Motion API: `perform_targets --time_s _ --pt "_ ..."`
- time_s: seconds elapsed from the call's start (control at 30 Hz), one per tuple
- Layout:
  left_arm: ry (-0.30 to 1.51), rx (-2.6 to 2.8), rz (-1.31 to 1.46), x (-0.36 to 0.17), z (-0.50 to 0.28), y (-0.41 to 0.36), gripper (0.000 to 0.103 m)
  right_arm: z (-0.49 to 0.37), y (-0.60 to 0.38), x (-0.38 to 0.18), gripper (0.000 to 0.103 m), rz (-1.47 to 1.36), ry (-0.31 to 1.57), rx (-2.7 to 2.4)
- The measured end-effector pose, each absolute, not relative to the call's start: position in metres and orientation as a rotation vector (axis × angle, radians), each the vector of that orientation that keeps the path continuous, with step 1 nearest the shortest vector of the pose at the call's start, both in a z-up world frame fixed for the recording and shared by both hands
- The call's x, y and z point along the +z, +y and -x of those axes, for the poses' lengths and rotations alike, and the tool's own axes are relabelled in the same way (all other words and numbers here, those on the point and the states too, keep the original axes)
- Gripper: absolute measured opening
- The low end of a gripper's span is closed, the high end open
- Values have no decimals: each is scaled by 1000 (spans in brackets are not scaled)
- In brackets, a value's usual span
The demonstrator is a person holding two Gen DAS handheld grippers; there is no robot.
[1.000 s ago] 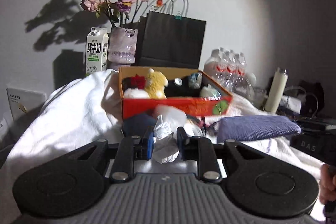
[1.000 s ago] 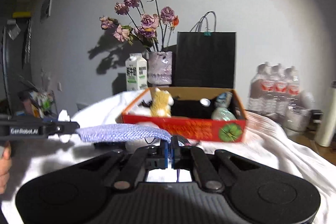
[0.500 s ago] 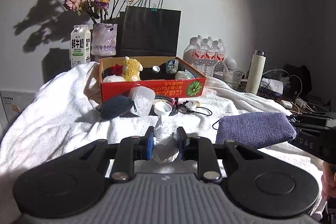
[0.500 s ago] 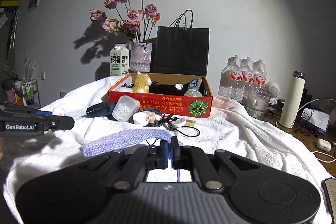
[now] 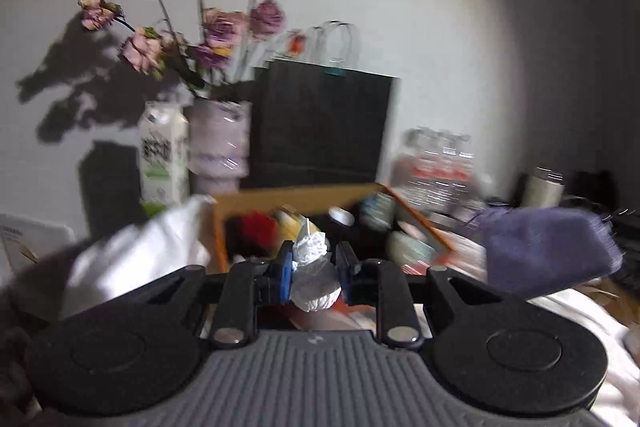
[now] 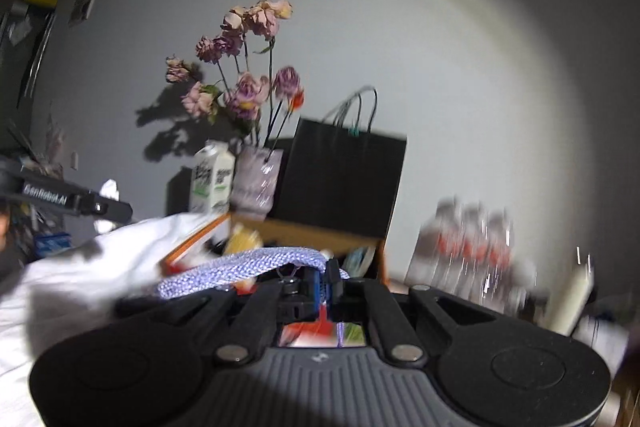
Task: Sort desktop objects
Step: 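Carry the tissue and pouch into the box and open both tools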
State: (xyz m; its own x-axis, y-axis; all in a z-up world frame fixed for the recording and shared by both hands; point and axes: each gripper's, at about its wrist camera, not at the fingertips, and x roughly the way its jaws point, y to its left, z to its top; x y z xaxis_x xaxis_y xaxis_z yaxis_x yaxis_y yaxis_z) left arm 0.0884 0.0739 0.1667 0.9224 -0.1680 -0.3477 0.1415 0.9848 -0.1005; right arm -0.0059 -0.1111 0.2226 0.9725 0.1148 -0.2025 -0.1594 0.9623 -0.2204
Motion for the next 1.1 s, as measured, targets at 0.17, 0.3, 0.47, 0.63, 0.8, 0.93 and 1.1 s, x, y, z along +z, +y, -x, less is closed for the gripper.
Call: perform_targets --time_s 0.17,0.3,0.47,0.63,0.8,0.93,1.1 --pt "493 -137 71 168 -203 81 23 -130 -90 246 2 264 284 85" --pt "641 -93 140 141 -284 90 23 -206 -70 241 2 292 354 41" --pt "769 -42 180 102 -343 92 23 -318 -36 186 2 339 554 6" --pt "784 -23 209 87 -362 93 27 -349 -26 137 2 414 685 30" --pt "804 -17 215 83 -373 90 64 -359 -38 119 9 299 818 153" --pt "819 -43 209 88 -369 86 84 -357 -54 125 43 193 837 161" --pt "791 -11 198 109 -350 85 98 -335 -78 159 61 101 815 105"
